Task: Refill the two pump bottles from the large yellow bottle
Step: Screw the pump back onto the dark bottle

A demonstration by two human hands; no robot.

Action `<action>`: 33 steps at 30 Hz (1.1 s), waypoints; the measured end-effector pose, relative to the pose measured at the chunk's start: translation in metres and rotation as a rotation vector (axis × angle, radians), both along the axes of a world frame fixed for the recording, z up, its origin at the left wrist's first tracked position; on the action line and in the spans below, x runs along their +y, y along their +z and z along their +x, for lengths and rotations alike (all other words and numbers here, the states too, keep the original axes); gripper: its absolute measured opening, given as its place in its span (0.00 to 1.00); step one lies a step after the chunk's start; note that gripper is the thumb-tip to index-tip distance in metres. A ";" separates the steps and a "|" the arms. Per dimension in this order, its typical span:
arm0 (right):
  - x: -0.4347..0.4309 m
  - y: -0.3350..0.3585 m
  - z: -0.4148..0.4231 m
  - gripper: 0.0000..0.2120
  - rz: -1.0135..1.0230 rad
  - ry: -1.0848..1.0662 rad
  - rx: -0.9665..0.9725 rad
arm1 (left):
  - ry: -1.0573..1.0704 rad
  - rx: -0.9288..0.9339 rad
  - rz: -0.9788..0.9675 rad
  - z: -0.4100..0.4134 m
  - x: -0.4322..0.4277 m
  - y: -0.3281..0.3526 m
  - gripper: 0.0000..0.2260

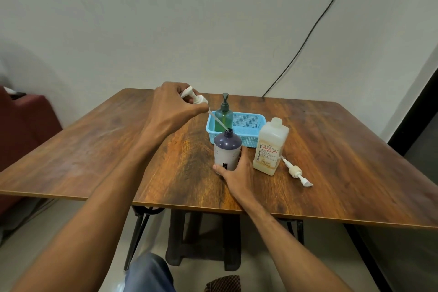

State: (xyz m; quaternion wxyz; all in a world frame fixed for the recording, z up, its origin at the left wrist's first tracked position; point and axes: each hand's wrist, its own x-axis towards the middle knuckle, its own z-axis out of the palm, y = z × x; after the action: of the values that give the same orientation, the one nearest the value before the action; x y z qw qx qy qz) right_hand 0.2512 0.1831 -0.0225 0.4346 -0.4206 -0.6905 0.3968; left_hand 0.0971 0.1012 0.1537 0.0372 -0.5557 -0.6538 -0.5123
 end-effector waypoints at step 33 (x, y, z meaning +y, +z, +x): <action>0.002 -0.002 -0.001 0.46 -0.050 -0.004 0.038 | -0.174 -0.259 -0.244 0.031 0.061 -0.080 0.06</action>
State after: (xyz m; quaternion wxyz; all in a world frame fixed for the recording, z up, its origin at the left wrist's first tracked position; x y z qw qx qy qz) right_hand 0.2499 0.1856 -0.0246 0.4377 -0.4253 -0.6711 0.4210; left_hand 0.1277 0.1623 0.0736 -0.1593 -0.5401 -0.6598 -0.4976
